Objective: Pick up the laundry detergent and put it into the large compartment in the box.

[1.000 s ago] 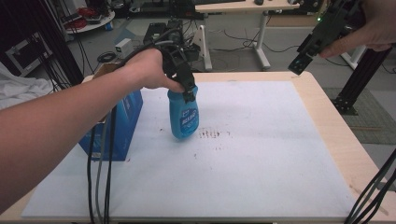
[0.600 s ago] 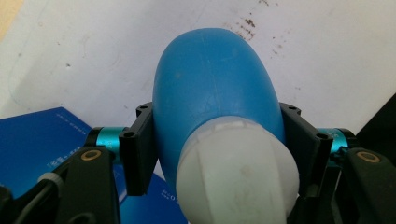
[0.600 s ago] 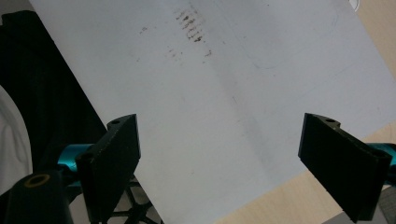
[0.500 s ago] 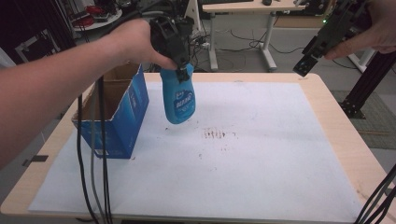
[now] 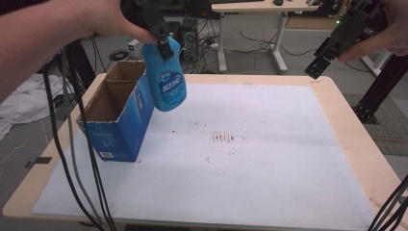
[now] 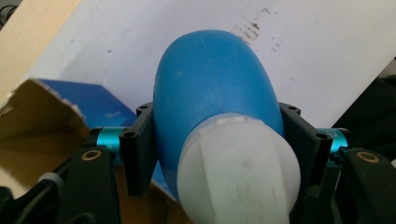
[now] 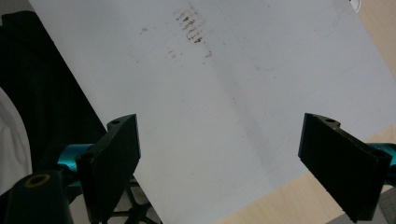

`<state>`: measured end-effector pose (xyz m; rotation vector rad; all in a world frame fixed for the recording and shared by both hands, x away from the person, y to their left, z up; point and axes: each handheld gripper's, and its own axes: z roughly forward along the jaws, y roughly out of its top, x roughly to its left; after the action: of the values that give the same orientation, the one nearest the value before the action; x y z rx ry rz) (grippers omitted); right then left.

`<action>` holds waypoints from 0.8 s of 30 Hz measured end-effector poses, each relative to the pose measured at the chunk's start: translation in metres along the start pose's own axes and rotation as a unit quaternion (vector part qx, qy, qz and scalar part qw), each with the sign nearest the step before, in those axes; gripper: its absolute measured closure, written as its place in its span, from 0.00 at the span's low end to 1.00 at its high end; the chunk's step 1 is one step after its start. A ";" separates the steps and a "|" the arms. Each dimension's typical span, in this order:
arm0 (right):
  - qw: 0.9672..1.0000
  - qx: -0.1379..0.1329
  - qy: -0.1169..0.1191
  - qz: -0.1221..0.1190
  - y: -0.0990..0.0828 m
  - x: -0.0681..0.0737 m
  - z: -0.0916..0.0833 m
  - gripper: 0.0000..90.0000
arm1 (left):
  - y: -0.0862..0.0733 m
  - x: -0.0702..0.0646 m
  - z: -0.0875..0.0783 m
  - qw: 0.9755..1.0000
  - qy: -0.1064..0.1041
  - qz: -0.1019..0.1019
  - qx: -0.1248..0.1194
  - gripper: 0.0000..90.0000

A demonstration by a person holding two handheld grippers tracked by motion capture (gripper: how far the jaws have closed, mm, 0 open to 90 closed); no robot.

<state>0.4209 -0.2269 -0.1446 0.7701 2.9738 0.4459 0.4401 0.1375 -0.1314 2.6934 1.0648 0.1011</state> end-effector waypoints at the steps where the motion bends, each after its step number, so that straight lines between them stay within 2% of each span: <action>1: 1.000 0.000 0.000 0.000 0.000 0.000 0.000 0.13 | -0.004 0.003 -0.004 1.000 0.000 -0.002 0.001 0.40; 14: 1.000 -0.001 0.002 -0.002 0.004 0.000 0.003 0.13 | -0.057 0.038 -0.043 0.998 0.020 -0.059 -0.014 0.40; 21: 1.000 0.000 0.003 -0.001 0.004 -0.001 0.004 0.13 | -0.080 0.055 -0.050 0.996 0.026 -0.087 -0.013 0.40; 24: 1.000 0.001 0.003 0.000 0.003 -0.001 0.004 0.13 | -0.087 0.060 -0.050 0.995 0.031 -0.094 -0.008 0.41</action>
<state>0.4238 -0.2235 -0.1478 0.7708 2.9800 0.4455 0.4187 0.2493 -0.1059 2.5758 1.3226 0.1610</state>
